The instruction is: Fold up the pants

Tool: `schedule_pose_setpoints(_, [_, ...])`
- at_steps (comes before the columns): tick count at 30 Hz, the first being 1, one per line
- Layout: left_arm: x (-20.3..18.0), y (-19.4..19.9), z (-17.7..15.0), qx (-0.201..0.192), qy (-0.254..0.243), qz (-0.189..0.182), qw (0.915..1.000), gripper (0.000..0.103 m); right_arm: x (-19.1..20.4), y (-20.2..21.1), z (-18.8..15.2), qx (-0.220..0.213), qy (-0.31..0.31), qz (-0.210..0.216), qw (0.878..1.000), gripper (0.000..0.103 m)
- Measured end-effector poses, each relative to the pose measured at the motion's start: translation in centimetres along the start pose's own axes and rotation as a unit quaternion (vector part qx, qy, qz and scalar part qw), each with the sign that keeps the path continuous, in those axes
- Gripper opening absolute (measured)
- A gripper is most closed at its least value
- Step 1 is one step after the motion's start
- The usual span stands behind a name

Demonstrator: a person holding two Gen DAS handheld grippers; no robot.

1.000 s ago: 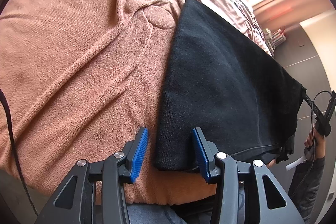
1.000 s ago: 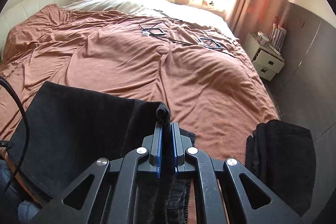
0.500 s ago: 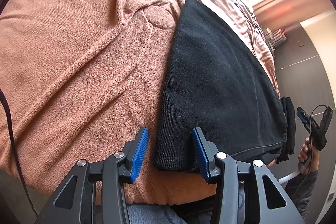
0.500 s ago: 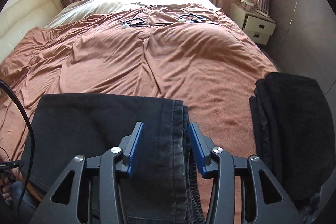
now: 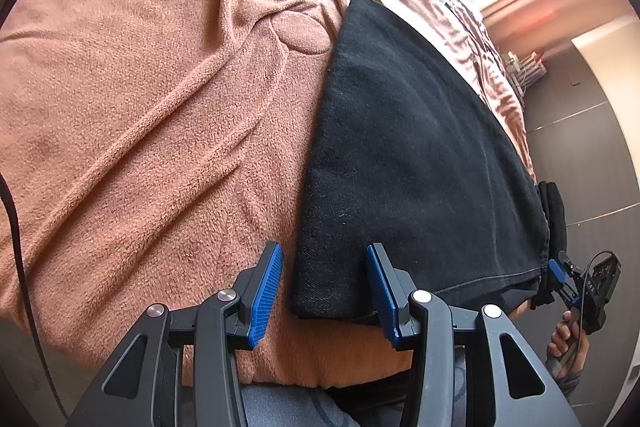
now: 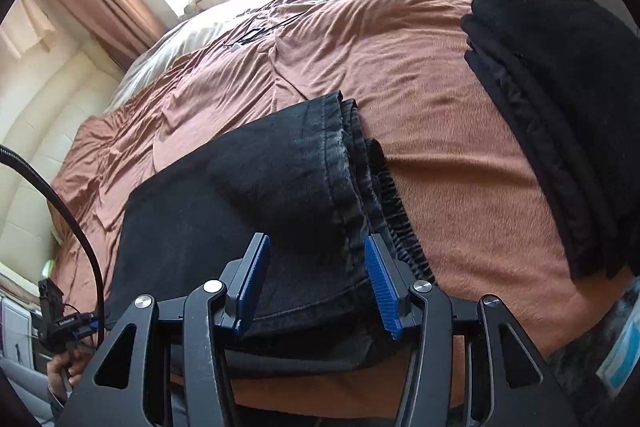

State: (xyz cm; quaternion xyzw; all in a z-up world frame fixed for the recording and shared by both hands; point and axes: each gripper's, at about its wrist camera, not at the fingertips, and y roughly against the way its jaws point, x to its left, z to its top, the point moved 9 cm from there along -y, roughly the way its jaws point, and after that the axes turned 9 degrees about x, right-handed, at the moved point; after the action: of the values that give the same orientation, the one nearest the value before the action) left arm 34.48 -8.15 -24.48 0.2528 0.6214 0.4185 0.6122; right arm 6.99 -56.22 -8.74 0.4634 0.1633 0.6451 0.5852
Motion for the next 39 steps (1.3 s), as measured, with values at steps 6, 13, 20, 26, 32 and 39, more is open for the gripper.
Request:
schedule_pose_setpoints(6, [-0.1,0.0,0.0,-0.001,0.001,0.000,1.0000,0.046,-2.0,-0.1,-2.4,-0.014,-0.060,0.059,0.996,0.048])
schedule_pose_setpoints(13, [-0.1,0.0,-0.1,-0.001,0.001,0.001,1.0000,0.046,-4.6,-0.5,-4.3,-0.025,-0.107,0.113,0.988,0.048])
schedule_pose_setpoints(20, [-0.1,0.0,0.0,-0.001,-0.001,0.008,1.0000,0.046,-8.1,-2.3,-6.6,-0.035,-0.150,0.142,0.978,0.037])
schedule_pose_setpoints(26, [-0.2,-0.2,0.2,-0.002,0.000,0.014,0.9999,0.046,-9.5,-2.1,-7.3,-0.056,-0.160,0.180,0.969,0.027])
schedule_pose_setpoints(32, [-0.3,-0.4,0.3,-0.003,0.002,0.015,0.9999,0.046,-9.3,-1.5,-6.7,-0.055,-0.165,0.216,0.961,0.054])
schedule_pose_setpoints(39, [-0.4,-0.5,0.3,-0.002,0.002,0.019,0.9998,0.046,-9.5,-2.7,-5.7,-0.051,-0.180,0.203,0.961,0.054])
